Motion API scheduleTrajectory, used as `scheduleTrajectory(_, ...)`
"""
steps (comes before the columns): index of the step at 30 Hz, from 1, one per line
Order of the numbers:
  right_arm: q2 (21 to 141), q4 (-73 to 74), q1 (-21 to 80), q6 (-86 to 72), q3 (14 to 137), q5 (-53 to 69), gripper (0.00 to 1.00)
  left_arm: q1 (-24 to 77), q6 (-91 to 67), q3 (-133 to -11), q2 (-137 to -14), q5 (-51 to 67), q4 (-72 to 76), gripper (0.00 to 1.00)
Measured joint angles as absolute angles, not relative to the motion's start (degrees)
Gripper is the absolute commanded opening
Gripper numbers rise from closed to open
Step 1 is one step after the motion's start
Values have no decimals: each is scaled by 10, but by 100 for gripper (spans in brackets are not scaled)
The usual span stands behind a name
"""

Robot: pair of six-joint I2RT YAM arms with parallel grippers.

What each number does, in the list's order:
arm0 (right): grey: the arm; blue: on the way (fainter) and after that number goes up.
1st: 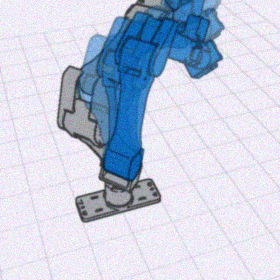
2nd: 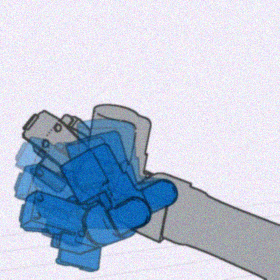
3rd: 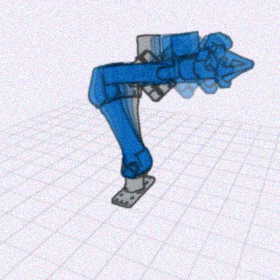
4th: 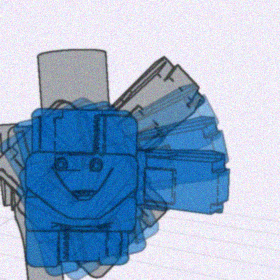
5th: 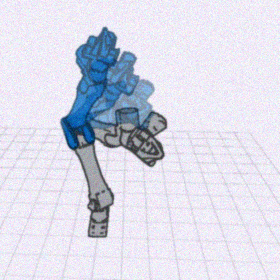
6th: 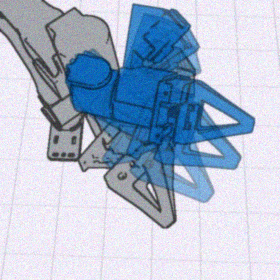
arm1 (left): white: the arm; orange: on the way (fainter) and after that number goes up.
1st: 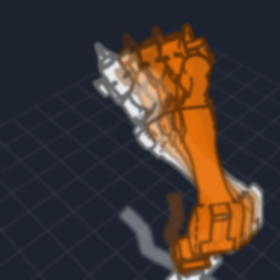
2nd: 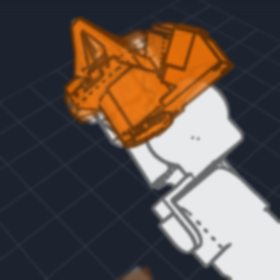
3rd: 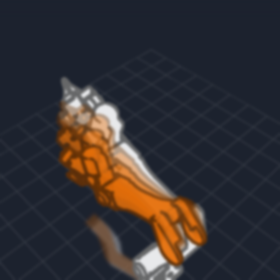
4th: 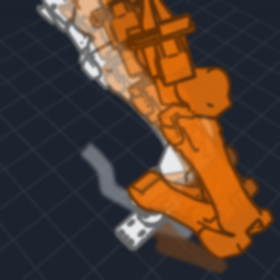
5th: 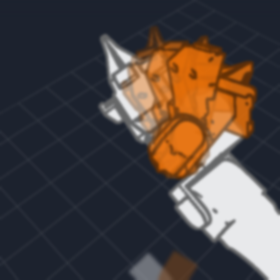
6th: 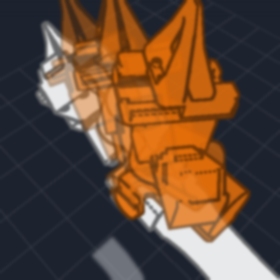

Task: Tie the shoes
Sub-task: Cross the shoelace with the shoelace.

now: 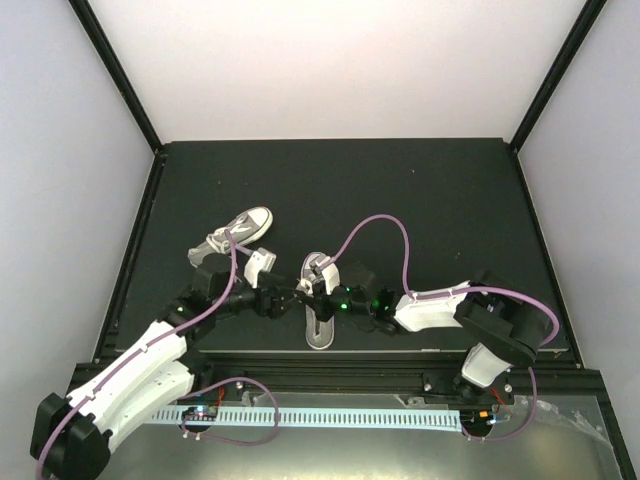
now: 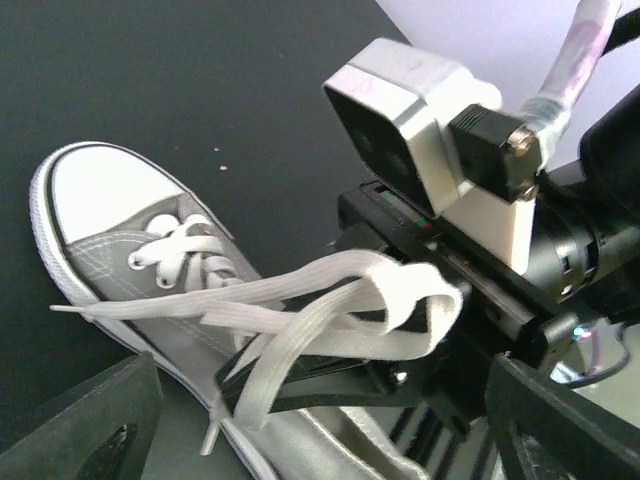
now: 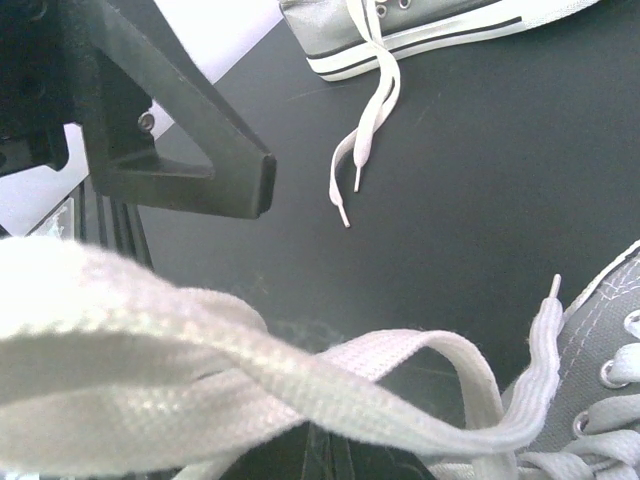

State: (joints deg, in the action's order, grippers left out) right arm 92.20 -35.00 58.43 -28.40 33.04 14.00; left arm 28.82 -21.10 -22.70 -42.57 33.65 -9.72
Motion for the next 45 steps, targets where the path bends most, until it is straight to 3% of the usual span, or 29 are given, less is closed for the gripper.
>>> scheduleTrajectory(3, 922, -350, 584, -284, 330, 140, 2, 288, -223, -207, -409, 319, -90, 62)
scheduleTrajectory(9, 922, -350, 584, -284, 330, 140, 2, 285, -244, -170, -421, 265, -98, 44)
scheduleTrajectory(17, 922, -351, 584, -286, 331, 140, 2, 285, -243, -166, -453, 234, -97, 42)
scheduleTrajectory(45, 922, -350, 584, -286, 340, 141, 2, 289, -205, -159, -552, 303, -47, 33)
